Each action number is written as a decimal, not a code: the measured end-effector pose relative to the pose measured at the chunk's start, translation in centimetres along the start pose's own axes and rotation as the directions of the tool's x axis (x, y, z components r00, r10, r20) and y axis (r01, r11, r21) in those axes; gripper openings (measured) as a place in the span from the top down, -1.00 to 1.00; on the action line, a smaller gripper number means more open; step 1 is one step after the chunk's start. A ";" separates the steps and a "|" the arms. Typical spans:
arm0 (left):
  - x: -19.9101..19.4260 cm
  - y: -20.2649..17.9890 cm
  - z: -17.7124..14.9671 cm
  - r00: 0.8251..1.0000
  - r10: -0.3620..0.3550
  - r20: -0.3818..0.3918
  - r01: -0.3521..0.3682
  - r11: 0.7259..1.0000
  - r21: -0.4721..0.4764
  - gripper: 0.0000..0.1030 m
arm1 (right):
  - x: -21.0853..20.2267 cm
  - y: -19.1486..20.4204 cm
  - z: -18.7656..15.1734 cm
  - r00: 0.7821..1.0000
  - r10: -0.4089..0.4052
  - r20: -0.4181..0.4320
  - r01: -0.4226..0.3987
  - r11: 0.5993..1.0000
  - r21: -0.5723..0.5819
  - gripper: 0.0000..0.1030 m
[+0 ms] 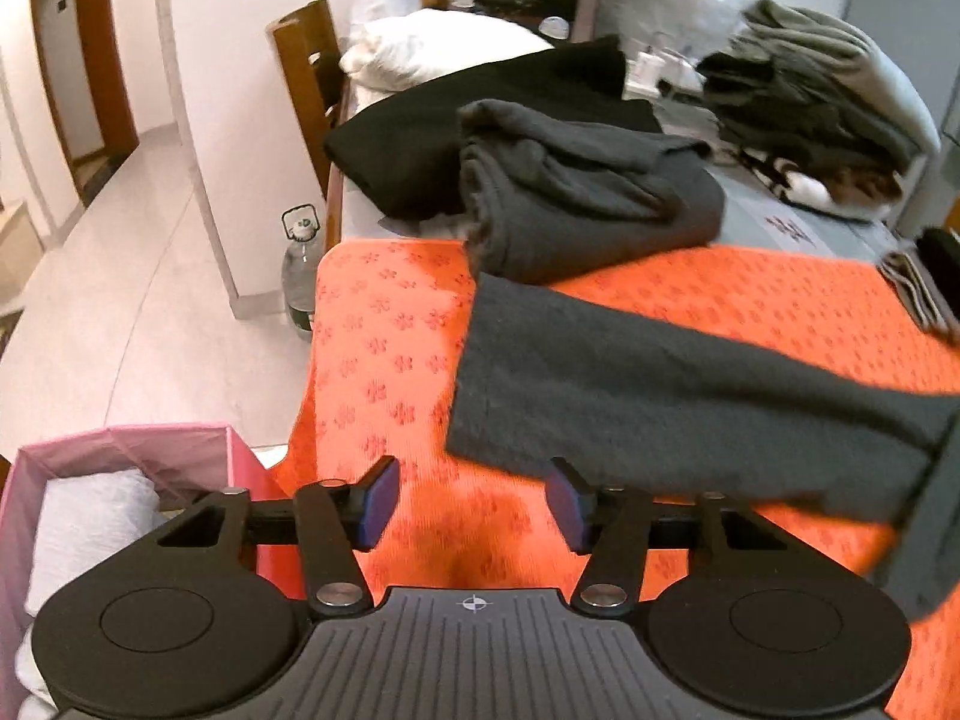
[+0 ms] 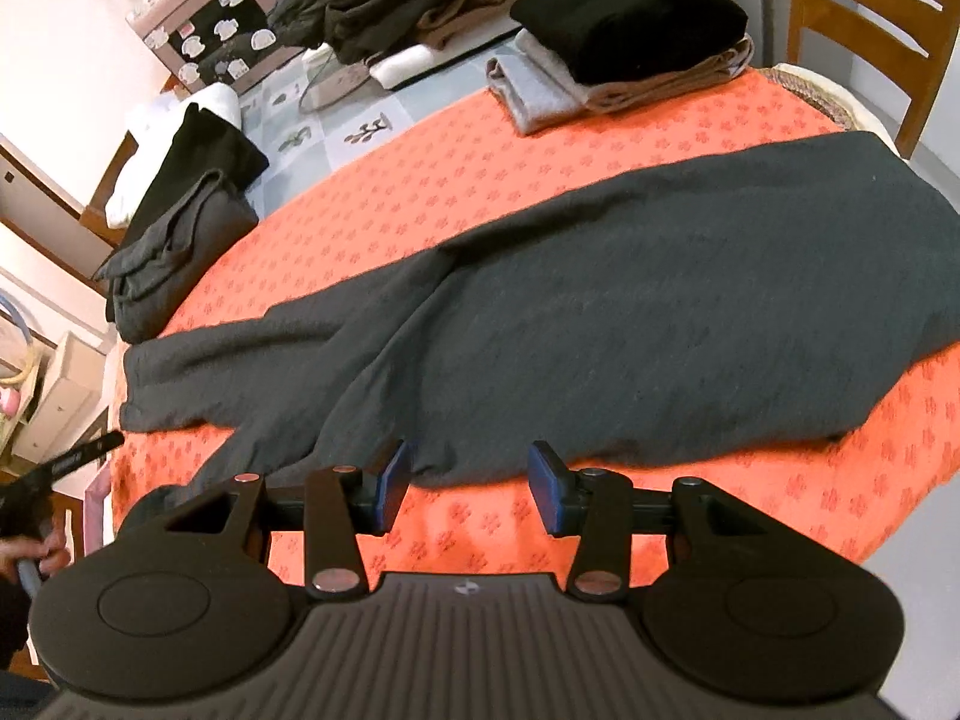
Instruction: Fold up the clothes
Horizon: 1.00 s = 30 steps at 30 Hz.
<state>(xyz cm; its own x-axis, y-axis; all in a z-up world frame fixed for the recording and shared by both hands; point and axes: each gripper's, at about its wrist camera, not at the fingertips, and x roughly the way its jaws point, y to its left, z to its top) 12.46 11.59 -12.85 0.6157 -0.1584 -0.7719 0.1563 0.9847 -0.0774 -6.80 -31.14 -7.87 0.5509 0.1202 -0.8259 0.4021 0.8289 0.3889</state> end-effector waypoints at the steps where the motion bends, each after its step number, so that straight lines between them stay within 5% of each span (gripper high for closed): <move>1: 0.3 0.1 0.2 1.000 -0.006 0.003 0.006 1.000 -0.016 -0.01 | 0.0 0.3 -0.2 1.000 -0.004 -0.003 0.004 1.000 0.002 0.03; 5: 1.6 0.5 0.8 1.000 -0.026 0.011 0.026 0.998 -0.058 0.23 | -0.1 1.0 -0.6 1.000 -0.024 -0.013 0.024 1.000 0.005 0.03; 7: 2.2 0.6 0.9 0.998 -0.057 -0.005 0.057 0.996 -0.068 0.86 | 0.0 1.3 -0.7 0.999 -0.033 -0.018 0.033 0.999 0.003 0.03; 10: 1.3 0.7 1.1 0.999 -0.042 0.033 0.043 0.998 -0.047 0.88 | -0.1 1.6 -0.6 0.999 -0.041 -0.023 0.041 0.999 -0.003 0.03; 17: 0.9 1.8 1.5 1.000 -0.013 0.001 0.013 1.000 0.001 0.85 | 0.2 2.2 -0.7 0.998 -0.048 -0.030 0.048 0.999 -0.008 0.03; 19: 1.5 1.9 1.3 0.999 -0.034 -0.034 0.034 0.999 0.021 0.71 | 0.4 2.5 -0.6 0.998 -0.046 -0.033 0.046 0.999 -0.013 0.03; 23: -0.6 1.4 0.5 0.996 -0.083 0.017 0.081 0.991 0.108 0.44 | 0.4 3.4 -0.6 0.999 -0.035 -0.037 0.032 0.998 -0.061 0.03; 27: -3.5 0.8 -0.8 0.982 -0.187 0.009 0.180 0.959 0.218 0.25 | 0.4 4.0 -0.6 0.999 -0.029 -0.040 0.025 0.995 -0.098 0.00; 30: -5.7 0.2 -2.2 0.961 -0.273 -0.041 0.272 0.910 0.313 0.07 | 0.5 4.2 -0.5 0.999 -0.026 -0.044 0.021 0.994 -0.109 -0.02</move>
<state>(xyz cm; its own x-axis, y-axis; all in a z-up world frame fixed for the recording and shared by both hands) 7.25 12.82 -9.83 0.5177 -0.4184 -0.7463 0.5511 0.8303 -0.0832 -5.20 -27.31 -6.87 0.5078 0.1229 -0.8526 0.3310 0.8859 0.3248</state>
